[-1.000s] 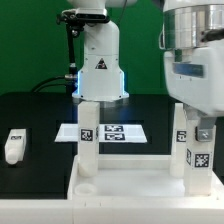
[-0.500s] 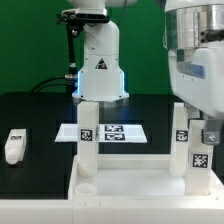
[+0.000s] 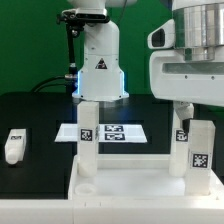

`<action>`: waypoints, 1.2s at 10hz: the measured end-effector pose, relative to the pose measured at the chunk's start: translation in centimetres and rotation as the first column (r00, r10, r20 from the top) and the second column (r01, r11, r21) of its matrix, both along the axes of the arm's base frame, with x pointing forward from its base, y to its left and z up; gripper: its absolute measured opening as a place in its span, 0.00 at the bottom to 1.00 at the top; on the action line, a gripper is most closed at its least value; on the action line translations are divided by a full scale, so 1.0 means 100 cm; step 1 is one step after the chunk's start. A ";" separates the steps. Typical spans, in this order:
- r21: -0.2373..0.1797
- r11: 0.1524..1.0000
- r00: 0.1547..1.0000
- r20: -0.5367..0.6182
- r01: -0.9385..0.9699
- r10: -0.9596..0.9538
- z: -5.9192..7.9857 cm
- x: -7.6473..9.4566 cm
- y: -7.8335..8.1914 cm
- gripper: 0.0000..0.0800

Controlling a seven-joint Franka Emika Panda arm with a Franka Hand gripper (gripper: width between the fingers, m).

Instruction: Assemble desk

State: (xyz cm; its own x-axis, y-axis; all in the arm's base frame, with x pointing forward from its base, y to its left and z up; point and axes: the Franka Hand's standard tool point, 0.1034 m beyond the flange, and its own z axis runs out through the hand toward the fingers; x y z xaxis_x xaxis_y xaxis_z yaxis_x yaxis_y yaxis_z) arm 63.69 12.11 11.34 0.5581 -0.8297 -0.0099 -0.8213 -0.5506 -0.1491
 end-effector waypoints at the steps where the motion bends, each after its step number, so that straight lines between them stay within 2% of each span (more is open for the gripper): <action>1: -0.029 0.993 0.993 0.012 -0.117 0.117 0.000 0.001 -0.002 0.81; 2: -0.118 0.925 0.928 0.053 -0.362 0.370 0.002 0.008 -0.006 0.81; 3: -0.194 0.813 0.817 0.081 -0.549 0.571 -0.002 0.013 -0.011 0.81; 4: -0.174 0.833 0.840 0.055 -0.525 0.540 -0.006 0.006 -0.003 0.81; 5: -0.172 0.838 0.844 0.053 -0.518 0.533 -0.006 0.005 0.001 0.81; 6: -0.168 0.852 0.858 0.055 -0.496 0.510 -0.006 0.005 -0.001 0.65; 7: -0.162 0.869 0.874 0.057 -0.468 0.482 -0.006 0.005 -0.002 0.65; 8: -0.149 0.906 0.911 0.061 -0.396 0.408 -0.007 0.005 -0.003 0.46; 9: -0.132 0.943 0.948 0.054 -0.304 0.314 -0.008 0.004 -0.008 0.37; 10: -0.086 0.990 0.993 0.037 -0.110 0.113 -0.008 0.002 -0.010 0.37; 12: 0.025 0.967 0.967 -0.001 0.255 -0.255 -0.009 0.001 -0.014 0.37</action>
Offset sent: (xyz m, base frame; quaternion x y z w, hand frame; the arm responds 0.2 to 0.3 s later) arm -0.0117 0.0101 -0.0044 -0.0774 0.0260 -0.2060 0.9751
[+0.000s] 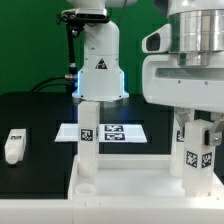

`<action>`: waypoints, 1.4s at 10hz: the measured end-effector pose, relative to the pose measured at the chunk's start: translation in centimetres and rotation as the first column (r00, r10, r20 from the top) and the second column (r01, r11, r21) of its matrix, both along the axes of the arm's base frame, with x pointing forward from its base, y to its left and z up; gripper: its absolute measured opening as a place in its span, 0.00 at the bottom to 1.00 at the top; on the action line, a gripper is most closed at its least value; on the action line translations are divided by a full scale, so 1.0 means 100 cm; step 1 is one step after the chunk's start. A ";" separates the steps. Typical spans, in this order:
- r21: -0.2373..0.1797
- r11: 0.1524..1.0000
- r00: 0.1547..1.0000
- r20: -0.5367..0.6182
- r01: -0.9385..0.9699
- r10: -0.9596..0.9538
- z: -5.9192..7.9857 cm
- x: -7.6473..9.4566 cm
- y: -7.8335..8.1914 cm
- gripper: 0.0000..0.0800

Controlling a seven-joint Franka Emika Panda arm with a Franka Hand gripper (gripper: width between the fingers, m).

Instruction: Assemble desk

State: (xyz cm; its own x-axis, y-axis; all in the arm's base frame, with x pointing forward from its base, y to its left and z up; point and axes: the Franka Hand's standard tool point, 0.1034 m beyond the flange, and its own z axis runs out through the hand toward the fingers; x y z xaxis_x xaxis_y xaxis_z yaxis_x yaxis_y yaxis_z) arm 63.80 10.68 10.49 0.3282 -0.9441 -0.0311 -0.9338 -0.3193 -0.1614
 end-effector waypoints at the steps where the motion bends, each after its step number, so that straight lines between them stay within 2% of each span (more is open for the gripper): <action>1: 0.020 0.997 0.997 -0.010 0.079 -0.078 0.000 0.000 0.000 0.37; 5: 0.051 0.954 0.955 -0.035 0.296 -0.295 0.000 -0.001 0.002 0.37; 6: 0.092 0.871 0.876 -0.063 0.483 -0.479 -0.001 0.000 0.003 0.37; 7: 0.124 0.805 0.815 -0.079 0.580 -0.574 -0.001 0.001 0.004 0.37; 9: 0.132 0.746 0.757 -0.097 0.653 -0.646 -0.002 0.001 0.002 0.37; 11: 0.130 0.747 0.758 -0.097 0.652 -0.645 -0.002 0.001 0.002 0.37; 12: 0.129 0.747 0.758 -0.097 0.652 -0.645 -0.003 0.001 0.002 0.59; 13: 0.129 0.747 0.758 -0.097 0.652 -0.645 -0.003 0.001 0.002 0.59; 14: 0.130 0.764 0.775 -0.092 0.632 -0.625 0.000 0.000 0.002 0.77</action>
Offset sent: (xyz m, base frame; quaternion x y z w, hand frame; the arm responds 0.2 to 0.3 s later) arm 0.0000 0.0000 0.0000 0.0000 0.0000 0.1938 0.9810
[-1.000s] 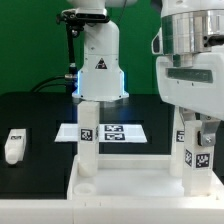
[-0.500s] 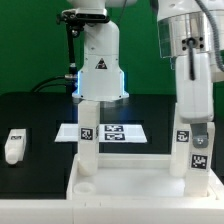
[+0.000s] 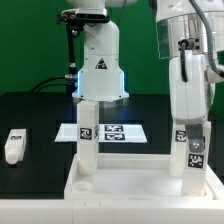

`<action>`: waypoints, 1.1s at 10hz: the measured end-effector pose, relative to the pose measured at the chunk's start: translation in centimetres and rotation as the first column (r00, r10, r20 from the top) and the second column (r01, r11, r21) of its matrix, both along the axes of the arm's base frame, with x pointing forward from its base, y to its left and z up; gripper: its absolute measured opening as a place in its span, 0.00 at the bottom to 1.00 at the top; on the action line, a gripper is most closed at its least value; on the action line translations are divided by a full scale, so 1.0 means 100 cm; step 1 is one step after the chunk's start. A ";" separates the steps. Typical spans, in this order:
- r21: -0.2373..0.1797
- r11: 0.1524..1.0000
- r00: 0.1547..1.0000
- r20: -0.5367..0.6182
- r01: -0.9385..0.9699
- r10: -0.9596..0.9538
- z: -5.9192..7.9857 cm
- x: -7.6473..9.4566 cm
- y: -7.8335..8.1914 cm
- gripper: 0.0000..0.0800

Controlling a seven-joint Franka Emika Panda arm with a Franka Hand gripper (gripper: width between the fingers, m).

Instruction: Assemble desk

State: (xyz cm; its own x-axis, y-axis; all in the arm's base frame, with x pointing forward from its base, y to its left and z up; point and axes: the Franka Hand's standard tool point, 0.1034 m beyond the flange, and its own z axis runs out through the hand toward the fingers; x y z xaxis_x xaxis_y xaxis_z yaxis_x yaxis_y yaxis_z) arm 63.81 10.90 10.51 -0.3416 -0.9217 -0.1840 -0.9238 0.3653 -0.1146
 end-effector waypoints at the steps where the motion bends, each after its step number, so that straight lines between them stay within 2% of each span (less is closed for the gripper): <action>1: 0.004 0.999 0.999 0.016 -0.047 0.047 0.013 -0.002 0.001 0.80; 3: 0.004 0.994 0.991 0.068 -0.112 0.112 0.046 0.000 -0.012 0.81; 4: 0.004 0.994 0.992 0.076 -0.106 0.105 0.051 0.005 -0.014 0.81; 5: 0.001 0.994 0.991 0.071 -0.110 0.110 0.046 0.004 -0.012 0.81; 9: -0.013 0.986 0.983 0.081 -0.166 0.167 0.046 0.003 -0.015 0.81; 10: -0.026 0.975 0.969 0.102 -0.222 0.224 0.050 -0.004 -0.025 0.81; 11: -0.056 0.939 0.932 0.121 -0.339 0.343 0.057 -0.015 -0.041 0.81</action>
Offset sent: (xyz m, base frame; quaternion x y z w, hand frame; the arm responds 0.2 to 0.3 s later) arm 0.0263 -0.0153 0.0430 0.0112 -0.0122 -0.0104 0.9998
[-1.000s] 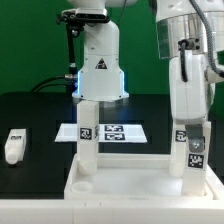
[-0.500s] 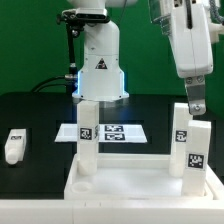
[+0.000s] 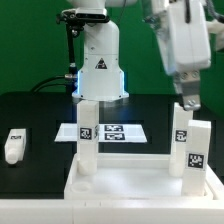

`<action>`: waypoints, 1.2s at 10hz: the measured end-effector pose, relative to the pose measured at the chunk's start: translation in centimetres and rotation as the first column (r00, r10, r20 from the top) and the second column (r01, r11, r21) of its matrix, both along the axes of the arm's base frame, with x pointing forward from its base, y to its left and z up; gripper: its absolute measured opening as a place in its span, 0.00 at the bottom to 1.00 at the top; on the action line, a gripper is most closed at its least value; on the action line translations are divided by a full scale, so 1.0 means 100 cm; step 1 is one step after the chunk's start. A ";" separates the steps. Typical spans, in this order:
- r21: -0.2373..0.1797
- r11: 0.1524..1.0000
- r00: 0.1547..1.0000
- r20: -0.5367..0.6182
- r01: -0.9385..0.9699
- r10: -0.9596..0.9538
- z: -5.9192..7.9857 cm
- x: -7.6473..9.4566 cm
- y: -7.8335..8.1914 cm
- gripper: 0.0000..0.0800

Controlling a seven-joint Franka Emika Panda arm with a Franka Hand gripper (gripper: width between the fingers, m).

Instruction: Assemble desk

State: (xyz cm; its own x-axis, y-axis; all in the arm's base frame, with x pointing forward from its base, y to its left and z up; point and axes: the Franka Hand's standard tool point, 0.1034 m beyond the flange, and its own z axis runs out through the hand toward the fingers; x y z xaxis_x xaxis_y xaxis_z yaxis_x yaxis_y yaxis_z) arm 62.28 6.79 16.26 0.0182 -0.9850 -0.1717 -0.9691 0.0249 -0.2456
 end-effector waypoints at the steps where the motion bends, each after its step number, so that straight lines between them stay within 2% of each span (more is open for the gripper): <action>1: -0.029 0.997 0.997 0.035 -0.069 0.070 0.005 -0.009 -0.014 0.81; 5: -0.115 0.943 0.946 0.059 -0.312 0.320 0.002 -0.012 -0.016 0.81; 6: -0.156 0.891 0.896 0.067 -0.426 0.440 0.002 -0.015 -0.022 0.81; 8: -0.218 0.774 0.780 0.076 -0.594 0.621 0.014 -0.035 -0.056 0.81; 10: -0.298 0.596 0.605 0.072 -0.745 0.793 0.027 -0.056 -0.092 0.81; 11: -0.335 0.527 0.542 0.054 -0.781 0.838 0.025 -0.065 -0.106 0.81; 12: -0.364 0.511 0.533 0.044 -0.779 0.845 0.023 -0.064 -0.109 0.81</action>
Offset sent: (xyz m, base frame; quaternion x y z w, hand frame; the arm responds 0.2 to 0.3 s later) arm 0.0000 0.0000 0.0000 0.0000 0.0000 -0.1938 0.9810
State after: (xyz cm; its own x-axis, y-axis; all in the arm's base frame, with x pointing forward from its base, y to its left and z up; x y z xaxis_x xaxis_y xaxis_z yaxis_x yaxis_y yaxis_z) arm 55.85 -4.09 18.59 0.8338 -0.5149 0.1993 -0.4548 -0.8452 -0.2806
